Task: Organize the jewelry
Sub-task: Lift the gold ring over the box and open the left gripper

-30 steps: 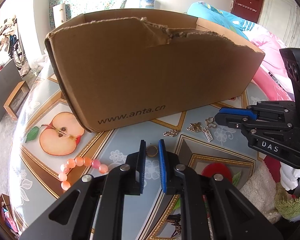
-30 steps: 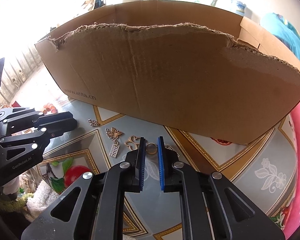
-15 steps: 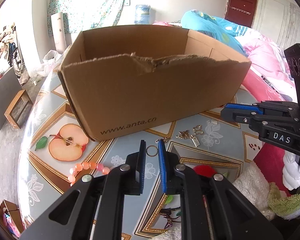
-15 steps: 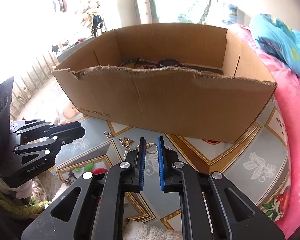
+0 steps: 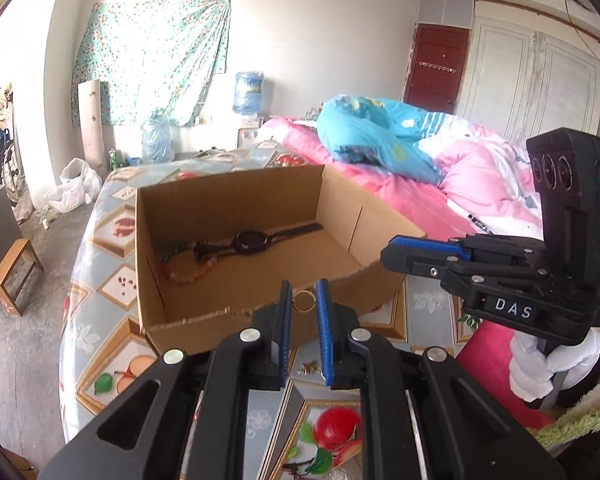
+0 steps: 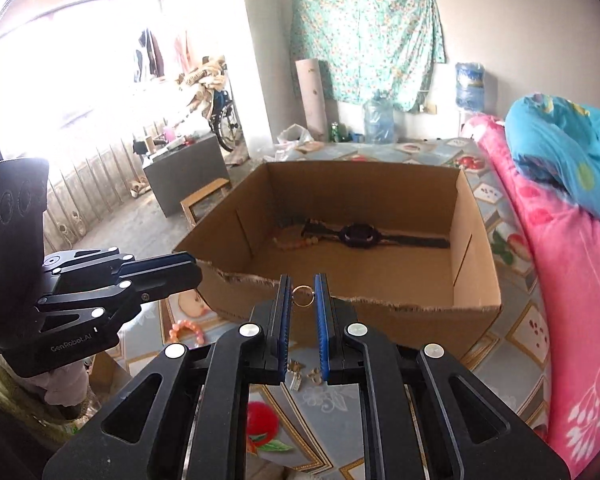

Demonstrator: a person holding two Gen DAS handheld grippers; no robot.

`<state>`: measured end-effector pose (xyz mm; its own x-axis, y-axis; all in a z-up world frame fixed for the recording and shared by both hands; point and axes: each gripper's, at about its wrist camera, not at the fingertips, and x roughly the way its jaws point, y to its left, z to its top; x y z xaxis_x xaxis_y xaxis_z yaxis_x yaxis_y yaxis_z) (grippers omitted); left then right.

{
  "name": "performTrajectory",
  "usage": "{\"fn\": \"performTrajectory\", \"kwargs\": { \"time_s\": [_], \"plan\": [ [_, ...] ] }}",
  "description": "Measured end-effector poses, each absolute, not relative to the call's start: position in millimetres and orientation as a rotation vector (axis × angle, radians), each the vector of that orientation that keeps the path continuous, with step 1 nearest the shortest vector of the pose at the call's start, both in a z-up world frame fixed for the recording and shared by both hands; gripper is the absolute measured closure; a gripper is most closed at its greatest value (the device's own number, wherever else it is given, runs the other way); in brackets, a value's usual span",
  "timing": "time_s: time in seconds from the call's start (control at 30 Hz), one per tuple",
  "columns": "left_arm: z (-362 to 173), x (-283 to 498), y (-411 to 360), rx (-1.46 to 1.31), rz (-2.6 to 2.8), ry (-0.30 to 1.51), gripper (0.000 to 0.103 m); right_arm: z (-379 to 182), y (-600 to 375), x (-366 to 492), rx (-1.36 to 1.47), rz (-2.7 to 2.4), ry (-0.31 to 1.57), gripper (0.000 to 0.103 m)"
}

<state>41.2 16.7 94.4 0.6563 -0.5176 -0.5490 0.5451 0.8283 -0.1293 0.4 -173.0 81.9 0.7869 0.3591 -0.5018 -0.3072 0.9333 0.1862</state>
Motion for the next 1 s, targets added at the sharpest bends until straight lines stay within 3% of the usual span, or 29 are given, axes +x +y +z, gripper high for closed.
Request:
{"fn": "performTrajectory", "kwargs": {
  "time_s": [0.2, 0.67, 0.8, 1.0],
  "plan": [
    [106.5, 81.1, 5.1, 0.082, -0.561, 0.597, 0.091, 93.0, -174.9, 38.8, 0.143, 0.402, 0.587, 0.093],
    [48.6, 170.9, -9.0, 0.181, -0.389, 0.81, 0.09, 62.4, -155.0, 118.7, 0.191, 0.385, 0.79, 0.089],
    [48.7, 172.2, -5.3, 0.164, -0.386, 0.801, 0.077, 64.2, -164.6, 120.6, 0.23, 0.378, 0.775, 0.087],
    [63.7, 163.8, 7.4, 0.12, -0.384, 0.742, 0.077, 73.6, -186.0, 107.5, 0.277, 0.353, 0.722, 0.086]
  ]
}}
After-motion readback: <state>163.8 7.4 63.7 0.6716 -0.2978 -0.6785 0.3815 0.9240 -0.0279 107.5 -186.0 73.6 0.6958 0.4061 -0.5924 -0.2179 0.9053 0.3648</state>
